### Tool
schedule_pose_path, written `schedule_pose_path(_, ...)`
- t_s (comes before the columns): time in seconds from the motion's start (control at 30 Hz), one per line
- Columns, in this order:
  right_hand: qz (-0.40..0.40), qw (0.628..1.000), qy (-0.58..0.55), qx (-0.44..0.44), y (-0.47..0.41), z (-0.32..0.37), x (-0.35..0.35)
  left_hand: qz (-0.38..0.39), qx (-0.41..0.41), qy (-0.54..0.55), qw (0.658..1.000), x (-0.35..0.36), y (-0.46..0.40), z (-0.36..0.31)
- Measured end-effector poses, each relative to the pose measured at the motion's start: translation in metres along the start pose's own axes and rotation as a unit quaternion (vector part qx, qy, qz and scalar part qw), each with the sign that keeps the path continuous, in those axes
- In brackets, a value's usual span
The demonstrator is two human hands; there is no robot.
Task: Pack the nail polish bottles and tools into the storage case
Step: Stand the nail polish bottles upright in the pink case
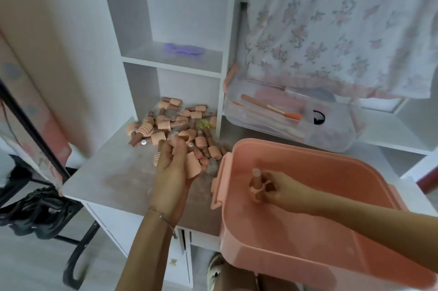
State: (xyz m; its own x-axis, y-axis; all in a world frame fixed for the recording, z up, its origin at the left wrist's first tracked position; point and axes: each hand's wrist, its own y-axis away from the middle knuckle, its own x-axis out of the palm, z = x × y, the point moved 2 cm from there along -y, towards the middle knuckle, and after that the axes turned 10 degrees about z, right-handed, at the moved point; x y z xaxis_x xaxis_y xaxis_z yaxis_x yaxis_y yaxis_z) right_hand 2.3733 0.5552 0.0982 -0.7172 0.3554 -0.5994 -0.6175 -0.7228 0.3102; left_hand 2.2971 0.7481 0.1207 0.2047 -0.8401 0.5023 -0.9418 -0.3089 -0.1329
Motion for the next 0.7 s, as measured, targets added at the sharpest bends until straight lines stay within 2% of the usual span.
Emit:
schedule_pose_path(0.07, -0.069, 0.997, 0.02, -0.032, -0.013, -0.007, 0.005, 0.046, -0.019, 0.044, 0.998, 0.005, 0.003, 0.001)
schedule_pose_path(0.2, -0.183, 0.976, 0.106, -0.043, -0.028, -0.029, 0.013, 0.103, 0.018, 0.001, 0.995, 0.02, 0.005, -0.001)
schedule_pose_path(0.47, -0.219, 0.972, 0.039, -0.072, -0.033, -0.042, 0.023, 0.04, 0.033, 0.005, 0.999, 0.047, 0.006, 0.013)
schedule_pose_path(0.7, -0.21, 0.975, 0.043, -0.058, -0.04, -0.041, 0.021, 0.008, 0.04, 0.001, 0.999, 0.049, 0.007, 0.016)
